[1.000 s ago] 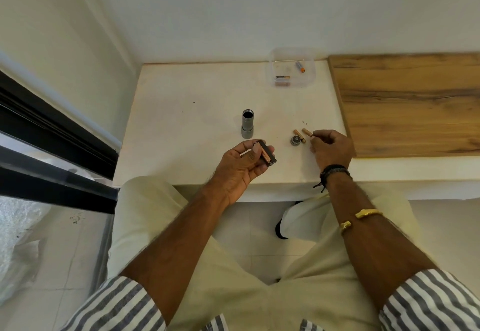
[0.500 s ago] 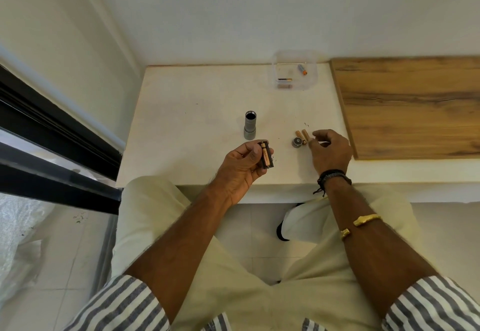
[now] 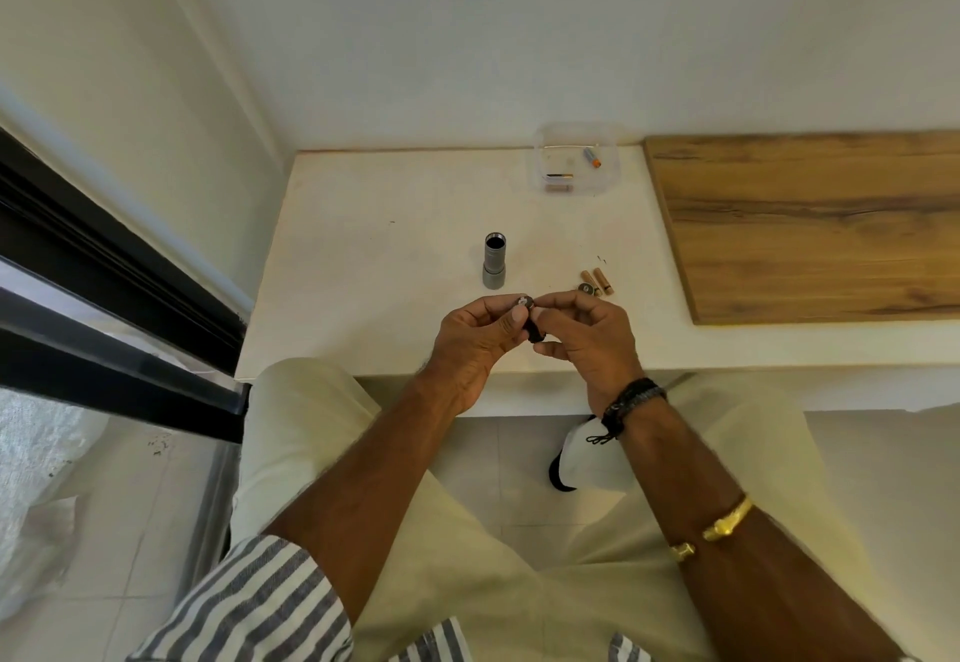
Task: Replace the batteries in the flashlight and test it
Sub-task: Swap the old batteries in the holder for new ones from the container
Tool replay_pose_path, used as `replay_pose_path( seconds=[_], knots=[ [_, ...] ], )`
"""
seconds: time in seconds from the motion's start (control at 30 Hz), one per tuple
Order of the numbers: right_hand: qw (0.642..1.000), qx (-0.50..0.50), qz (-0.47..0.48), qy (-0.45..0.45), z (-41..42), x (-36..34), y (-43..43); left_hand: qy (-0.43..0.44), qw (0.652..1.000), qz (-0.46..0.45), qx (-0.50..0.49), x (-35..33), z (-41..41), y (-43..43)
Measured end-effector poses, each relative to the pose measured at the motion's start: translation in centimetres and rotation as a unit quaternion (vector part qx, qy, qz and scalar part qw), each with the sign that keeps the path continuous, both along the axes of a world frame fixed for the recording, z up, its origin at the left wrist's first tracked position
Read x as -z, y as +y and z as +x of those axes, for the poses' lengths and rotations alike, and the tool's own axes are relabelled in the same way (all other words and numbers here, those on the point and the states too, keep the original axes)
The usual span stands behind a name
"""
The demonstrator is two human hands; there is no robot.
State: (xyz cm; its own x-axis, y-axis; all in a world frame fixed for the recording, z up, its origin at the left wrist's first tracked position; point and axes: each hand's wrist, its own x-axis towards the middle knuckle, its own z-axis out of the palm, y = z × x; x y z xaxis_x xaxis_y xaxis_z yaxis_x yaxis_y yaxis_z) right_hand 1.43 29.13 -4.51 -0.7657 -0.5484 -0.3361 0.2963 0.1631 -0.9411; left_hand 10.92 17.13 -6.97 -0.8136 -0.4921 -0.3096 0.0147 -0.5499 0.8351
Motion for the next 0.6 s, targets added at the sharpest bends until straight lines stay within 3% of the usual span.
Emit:
replay_pose_path(
  seconds=[0.6],
  knots=[
    [0.985,-0.013,-0.040,-0.168,-1.09,0.39,0.92,-0.014,0.973,-0.229,0.036,0.67,-0.13,-0.20]
  ],
)
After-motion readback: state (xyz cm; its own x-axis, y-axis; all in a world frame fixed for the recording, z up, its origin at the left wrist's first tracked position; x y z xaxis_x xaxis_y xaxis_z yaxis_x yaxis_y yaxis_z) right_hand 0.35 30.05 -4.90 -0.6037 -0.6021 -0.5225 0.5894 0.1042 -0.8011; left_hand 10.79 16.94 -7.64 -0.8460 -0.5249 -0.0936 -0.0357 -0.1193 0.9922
